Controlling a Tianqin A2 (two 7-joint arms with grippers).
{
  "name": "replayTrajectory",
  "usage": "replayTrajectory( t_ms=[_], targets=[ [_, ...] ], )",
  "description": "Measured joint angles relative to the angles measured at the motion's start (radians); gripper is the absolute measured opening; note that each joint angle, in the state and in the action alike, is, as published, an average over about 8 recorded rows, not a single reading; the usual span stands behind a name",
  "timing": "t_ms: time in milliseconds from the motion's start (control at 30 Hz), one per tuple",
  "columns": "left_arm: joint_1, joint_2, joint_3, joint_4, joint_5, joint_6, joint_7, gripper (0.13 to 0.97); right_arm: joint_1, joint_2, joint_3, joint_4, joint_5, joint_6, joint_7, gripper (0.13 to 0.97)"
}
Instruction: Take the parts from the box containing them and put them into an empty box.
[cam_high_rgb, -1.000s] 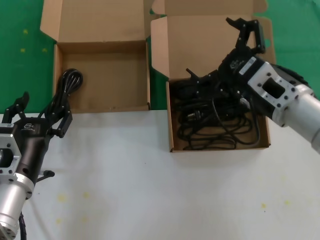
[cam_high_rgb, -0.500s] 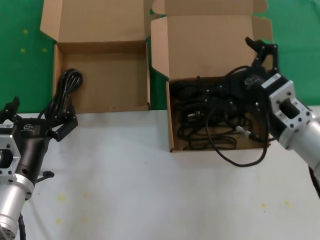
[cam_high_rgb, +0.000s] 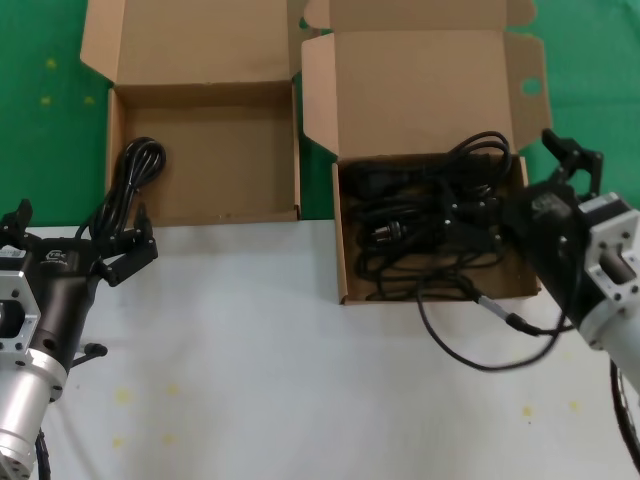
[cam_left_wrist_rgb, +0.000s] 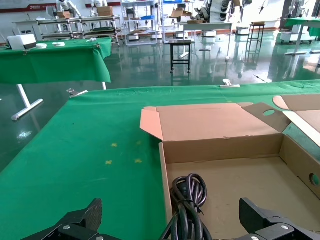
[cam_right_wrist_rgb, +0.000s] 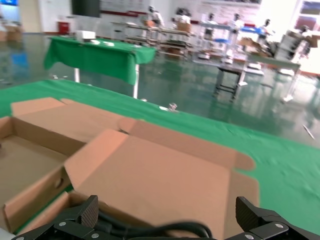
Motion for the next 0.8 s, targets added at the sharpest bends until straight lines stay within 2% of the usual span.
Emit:
replayTrajectory(
  t_ms=[500,800],
  targets=[
    [0.003,0.002,-0.004,0.001,0.004,0.002,-0.003,0.966,-0.135,-0.005,0.035,-0.012,0.209,0.143,-0.039,0.966],
    [0.003,0.003,-0.005,0.001,0.004,0.002,-0.003,0.966,-0.150,-0.006,0.038,-0.014,0.233,0.159,-0.043,0.966]
  ],
)
